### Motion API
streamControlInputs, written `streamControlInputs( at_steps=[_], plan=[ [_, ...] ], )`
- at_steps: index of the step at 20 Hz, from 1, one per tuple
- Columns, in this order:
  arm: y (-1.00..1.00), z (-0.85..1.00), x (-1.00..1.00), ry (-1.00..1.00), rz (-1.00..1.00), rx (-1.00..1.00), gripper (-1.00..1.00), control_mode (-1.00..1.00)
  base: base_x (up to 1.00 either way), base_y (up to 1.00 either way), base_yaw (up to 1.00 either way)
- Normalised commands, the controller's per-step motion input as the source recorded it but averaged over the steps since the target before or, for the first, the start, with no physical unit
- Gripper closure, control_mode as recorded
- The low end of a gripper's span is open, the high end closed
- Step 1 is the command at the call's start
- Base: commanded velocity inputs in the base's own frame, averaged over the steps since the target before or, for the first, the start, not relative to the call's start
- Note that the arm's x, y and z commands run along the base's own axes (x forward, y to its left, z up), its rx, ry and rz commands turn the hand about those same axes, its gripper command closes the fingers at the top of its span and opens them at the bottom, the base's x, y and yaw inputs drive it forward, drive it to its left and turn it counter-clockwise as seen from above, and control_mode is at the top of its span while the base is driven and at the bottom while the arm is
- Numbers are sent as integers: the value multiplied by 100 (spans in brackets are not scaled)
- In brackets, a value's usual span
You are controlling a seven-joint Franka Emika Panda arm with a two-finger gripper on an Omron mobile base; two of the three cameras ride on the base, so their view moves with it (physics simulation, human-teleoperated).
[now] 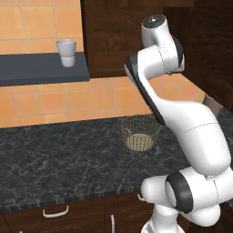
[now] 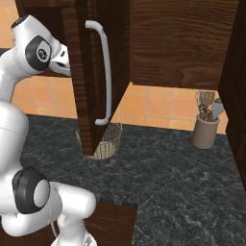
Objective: Open the cabinet, pick up the bread from the cabinet and place it in the basket. Then move the basket to the dining counter.
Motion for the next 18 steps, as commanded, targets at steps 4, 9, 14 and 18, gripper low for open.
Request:
streamControlInputs(
  at_steps=[4, 9, 14, 18],
  plan=[
    [-6, 34, 26, -25, 0, 0, -100, -100, 0, 0, 0],
    [-15, 25, 23, -5, 0, 0, -100, -100, 0, 0, 0],
    [-8, -4, 21, -26, 5, 0, -100, -100, 0, 0, 0],
    [0, 11, 17, -4, 13, -15, -100, -100, 0, 0, 0]
  ],
)
